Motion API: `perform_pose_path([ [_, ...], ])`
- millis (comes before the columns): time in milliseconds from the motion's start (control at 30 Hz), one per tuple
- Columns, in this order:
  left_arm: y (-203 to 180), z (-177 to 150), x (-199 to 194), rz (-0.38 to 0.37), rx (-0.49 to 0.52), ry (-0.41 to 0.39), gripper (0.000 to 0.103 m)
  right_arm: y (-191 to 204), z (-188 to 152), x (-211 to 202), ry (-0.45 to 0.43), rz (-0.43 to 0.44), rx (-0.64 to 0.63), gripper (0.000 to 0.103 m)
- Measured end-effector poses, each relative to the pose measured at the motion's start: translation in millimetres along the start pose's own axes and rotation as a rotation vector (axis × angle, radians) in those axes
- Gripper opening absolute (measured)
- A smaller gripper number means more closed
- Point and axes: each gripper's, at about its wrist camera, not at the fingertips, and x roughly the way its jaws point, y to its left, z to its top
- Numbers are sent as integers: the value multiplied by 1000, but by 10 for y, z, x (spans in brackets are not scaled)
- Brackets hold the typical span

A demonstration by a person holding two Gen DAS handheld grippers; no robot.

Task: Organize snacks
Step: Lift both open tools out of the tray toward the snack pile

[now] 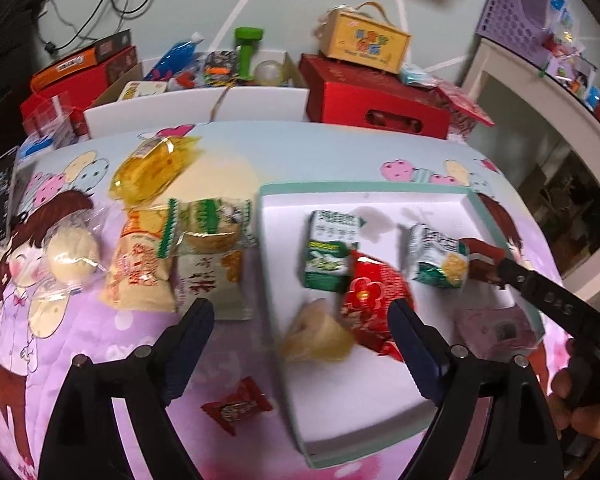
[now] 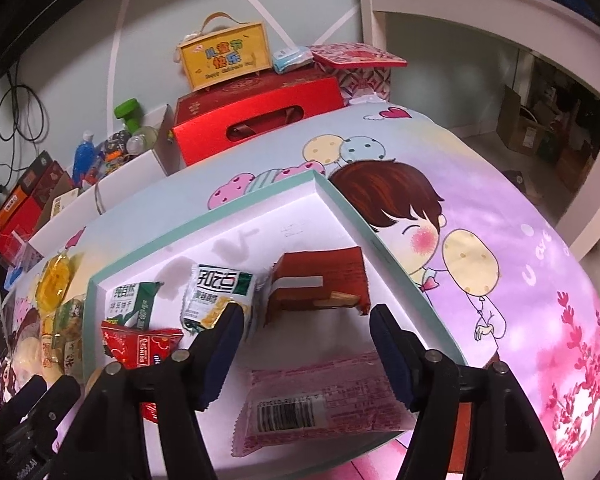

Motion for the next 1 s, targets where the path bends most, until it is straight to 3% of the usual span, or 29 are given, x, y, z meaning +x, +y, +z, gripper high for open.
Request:
perform_pose_path([
  [100,72,-4,-3,4,-29,-6,94,61,-2,-22,-13,7,-23,84],
  [433,197,-6,0,7,-53,-13,94,211,-39,0,0,19,-83,91],
  [500,212,-5,-2,9,-57,-15,95,249,-53,11,5,24,-99,103],
  [633,235,-3,-4,15,-64,-19,103,322,-67,-4,-2,24,-136,103],
  [1000,314,-3,-8,21,-86,-18,103,388,-83,-15,-7,25,-157,103],
])
